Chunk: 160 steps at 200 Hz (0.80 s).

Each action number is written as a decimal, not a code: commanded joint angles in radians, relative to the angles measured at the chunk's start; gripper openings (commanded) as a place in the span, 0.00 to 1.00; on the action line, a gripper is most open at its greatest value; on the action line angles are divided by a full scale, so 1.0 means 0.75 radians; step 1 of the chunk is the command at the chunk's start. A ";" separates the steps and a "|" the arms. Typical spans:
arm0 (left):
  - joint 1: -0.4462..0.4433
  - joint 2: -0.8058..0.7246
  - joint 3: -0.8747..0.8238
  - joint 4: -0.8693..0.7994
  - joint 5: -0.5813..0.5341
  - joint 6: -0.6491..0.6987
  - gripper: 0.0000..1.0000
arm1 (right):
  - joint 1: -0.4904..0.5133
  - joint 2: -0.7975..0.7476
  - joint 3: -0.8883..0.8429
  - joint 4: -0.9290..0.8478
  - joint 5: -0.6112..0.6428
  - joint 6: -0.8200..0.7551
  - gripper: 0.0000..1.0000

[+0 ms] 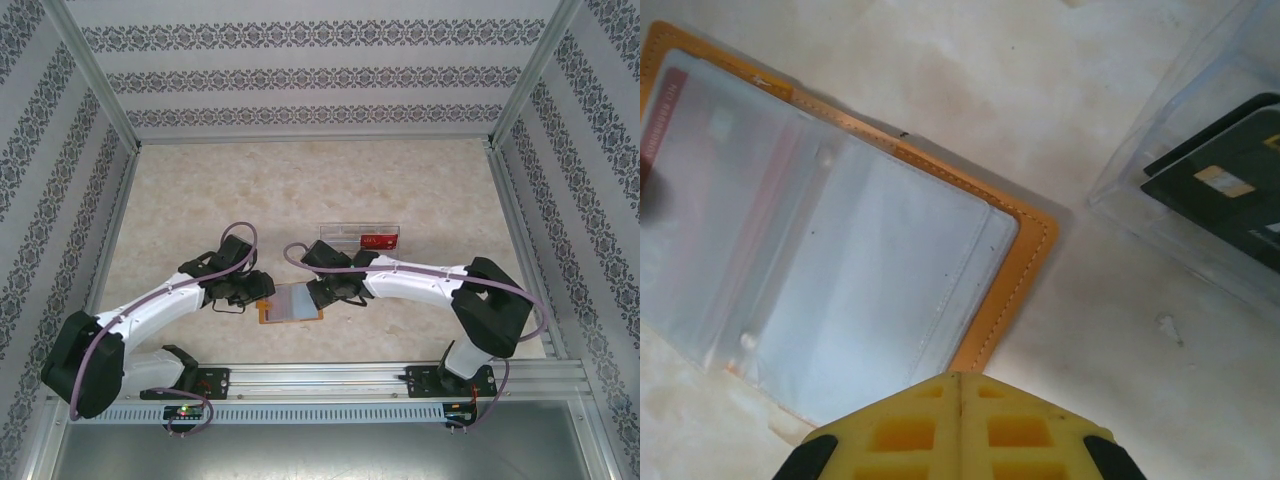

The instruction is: Take the credit cards out of the card holder

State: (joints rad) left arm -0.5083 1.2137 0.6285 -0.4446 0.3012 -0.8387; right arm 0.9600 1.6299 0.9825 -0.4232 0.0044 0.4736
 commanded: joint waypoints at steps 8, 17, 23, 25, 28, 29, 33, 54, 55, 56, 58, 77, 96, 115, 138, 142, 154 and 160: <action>0.009 0.036 -0.017 0.058 0.040 -0.004 0.39 | 0.011 0.054 -0.025 0.060 -0.030 0.049 0.00; 0.009 0.049 -0.017 0.056 0.040 -0.001 0.39 | 0.013 0.063 -0.031 0.066 -0.024 0.050 0.00; 0.008 0.057 -0.018 0.058 0.040 -0.001 0.39 | 0.013 0.068 -0.033 0.068 -0.022 0.050 0.00; 0.008 0.060 -0.017 0.057 0.043 0.000 0.39 | 0.012 0.071 -0.034 0.067 -0.022 0.050 0.00; 0.009 0.063 -0.018 0.059 0.044 0.001 0.40 | 0.013 0.071 -0.036 0.070 -0.022 0.049 0.00; 0.009 0.065 -0.018 0.059 0.044 0.001 0.39 | 0.013 0.071 -0.037 0.069 -0.022 0.048 0.00; 0.007 0.072 -0.018 0.061 0.045 0.003 0.39 | 0.013 0.074 -0.039 0.070 -0.021 0.049 0.00; 0.006 0.105 -0.017 0.063 0.045 0.008 0.39 | 0.013 0.084 -0.047 0.074 -0.015 0.052 0.00; 0.007 0.107 -0.016 0.063 0.046 0.010 0.40 | 0.013 0.084 -0.047 0.074 -0.014 0.053 0.00; 0.007 0.108 -0.016 0.063 0.046 0.011 0.40 | 0.013 0.085 -0.048 0.074 -0.014 0.053 0.00; 0.007 0.115 -0.016 0.061 0.046 0.013 0.39 | 0.013 0.086 -0.049 0.074 -0.016 0.054 0.00; 0.007 0.153 -0.002 0.052 0.051 0.030 0.40 | 0.013 0.092 -0.050 0.072 -0.015 0.058 0.00; 0.007 0.175 -0.003 0.071 0.060 0.031 0.40 | 0.014 0.095 -0.051 0.071 -0.012 0.059 0.00; 0.007 0.193 0.003 0.078 0.062 0.036 0.39 | 0.014 0.095 -0.056 0.073 -0.010 0.062 0.00; 0.007 0.220 0.006 0.096 0.078 0.040 0.39 | 0.015 0.105 -0.058 0.074 -0.010 0.065 0.00; 0.007 0.224 0.005 0.101 0.084 0.040 0.40 | 0.015 0.109 -0.059 0.075 -0.012 0.066 0.00; 0.006 0.244 0.005 0.115 0.102 0.043 0.39 | 0.015 0.128 -0.059 0.074 -0.015 0.068 0.00; 0.007 0.255 0.007 0.121 0.115 0.047 0.39 | 0.014 0.139 -0.058 0.071 -0.014 0.071 0.00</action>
State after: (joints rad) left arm -0.5083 1.3670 0.6277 -0.3916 0.3546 -0.8303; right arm 0.9604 1.6993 0.9501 -0.3683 -0.0025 0.5030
